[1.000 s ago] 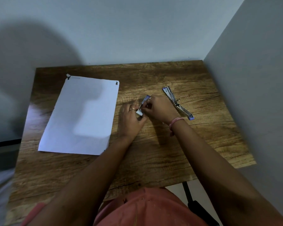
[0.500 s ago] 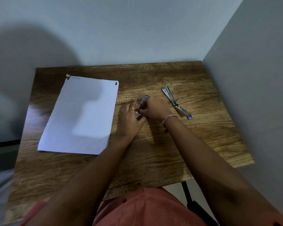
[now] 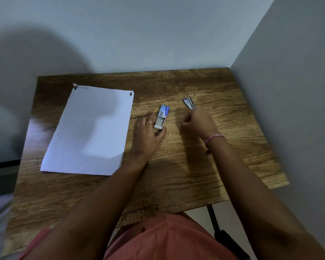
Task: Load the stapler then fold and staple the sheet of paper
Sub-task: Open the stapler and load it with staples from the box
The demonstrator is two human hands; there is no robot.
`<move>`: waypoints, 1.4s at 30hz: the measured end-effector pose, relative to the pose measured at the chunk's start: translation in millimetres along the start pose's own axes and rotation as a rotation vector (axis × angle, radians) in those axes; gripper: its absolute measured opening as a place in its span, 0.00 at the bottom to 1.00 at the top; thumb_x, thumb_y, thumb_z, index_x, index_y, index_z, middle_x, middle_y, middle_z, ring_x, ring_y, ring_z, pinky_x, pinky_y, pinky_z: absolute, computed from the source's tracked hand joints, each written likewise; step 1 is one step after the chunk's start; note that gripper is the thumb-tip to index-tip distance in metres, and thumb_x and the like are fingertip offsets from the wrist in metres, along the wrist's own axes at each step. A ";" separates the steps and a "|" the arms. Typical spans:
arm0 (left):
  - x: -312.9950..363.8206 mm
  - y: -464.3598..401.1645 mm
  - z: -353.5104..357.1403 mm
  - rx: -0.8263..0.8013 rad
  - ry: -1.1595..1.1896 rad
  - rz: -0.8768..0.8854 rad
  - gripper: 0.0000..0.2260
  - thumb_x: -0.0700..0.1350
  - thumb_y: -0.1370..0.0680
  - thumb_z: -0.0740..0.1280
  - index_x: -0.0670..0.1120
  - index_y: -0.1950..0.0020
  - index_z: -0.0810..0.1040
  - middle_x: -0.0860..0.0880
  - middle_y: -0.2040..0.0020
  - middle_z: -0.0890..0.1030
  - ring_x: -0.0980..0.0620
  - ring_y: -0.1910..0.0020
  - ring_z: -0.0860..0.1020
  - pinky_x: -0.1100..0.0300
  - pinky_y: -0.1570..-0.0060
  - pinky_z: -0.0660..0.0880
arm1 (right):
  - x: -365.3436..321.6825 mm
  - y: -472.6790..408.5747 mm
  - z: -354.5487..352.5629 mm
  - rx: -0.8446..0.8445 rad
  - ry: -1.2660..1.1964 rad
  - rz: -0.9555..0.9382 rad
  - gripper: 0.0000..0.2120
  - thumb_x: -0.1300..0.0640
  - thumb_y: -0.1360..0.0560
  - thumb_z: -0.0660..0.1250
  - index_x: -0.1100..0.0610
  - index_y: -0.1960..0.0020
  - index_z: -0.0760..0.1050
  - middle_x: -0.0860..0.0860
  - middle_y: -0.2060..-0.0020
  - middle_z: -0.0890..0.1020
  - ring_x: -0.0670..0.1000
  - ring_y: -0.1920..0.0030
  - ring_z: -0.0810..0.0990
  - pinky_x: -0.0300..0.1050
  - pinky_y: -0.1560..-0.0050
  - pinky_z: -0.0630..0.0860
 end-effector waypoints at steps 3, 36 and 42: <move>-1.4 -0.6 0.8 -0.014 -0.011 -0.011 0.31 0.55 0.27 0.70 0.43 0.28 0.67 0.42 0.37 0.74 0.44 0.36 0.70 0.49 0.39 0.72 | 1.6 2.5 7.8 -0.030 0.054 -0.006 0.09 0.57 0.26 0.66 0.61 0.56 0.82 0.58 0.57 0.84 0.57 0.52 0.80 0.46 0.48 0.75; -2.7 0.2 4.1 -0.054 -0.053 -0.007 0.34 0.55 0.28 0.68 0.43 0.26 0.63 0.41 0.34 0.70 0.41 0.32 0.64 0.45 0.34 0.65 | -48.2 1.3 19.6 -0.030 -0.169 -0.429 0.07 0.55 0.27 0.69 0.58 0.52 0.81 0.54 0.56 0.81 0.50 0.58 0.77 0.42 0.57 0.72; -4.7 -0.4 1.0 -0.085 -0.005 0.003 0.34 0.49 0.29 0.69 0.43 0.26 0.62 0.42 0.36 0.70 0.43 0.34 0.66 0.48 0.36 0.68 | -39.7 -17.8 12.1 0.075 -0.259 -0.323 0.08 0.60 0.24 0.64 0.61 0.49 0.80 0.58 0.52 0.79 0.54 0.54 0.78 0.39 0.55 0.69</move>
Point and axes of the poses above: each hand's wrist, its own y-axis away from the middle knuckle, its own z-axis out of the palm, x = y × z, the point moved 5 cm from there along -y, towards the middle knuckle
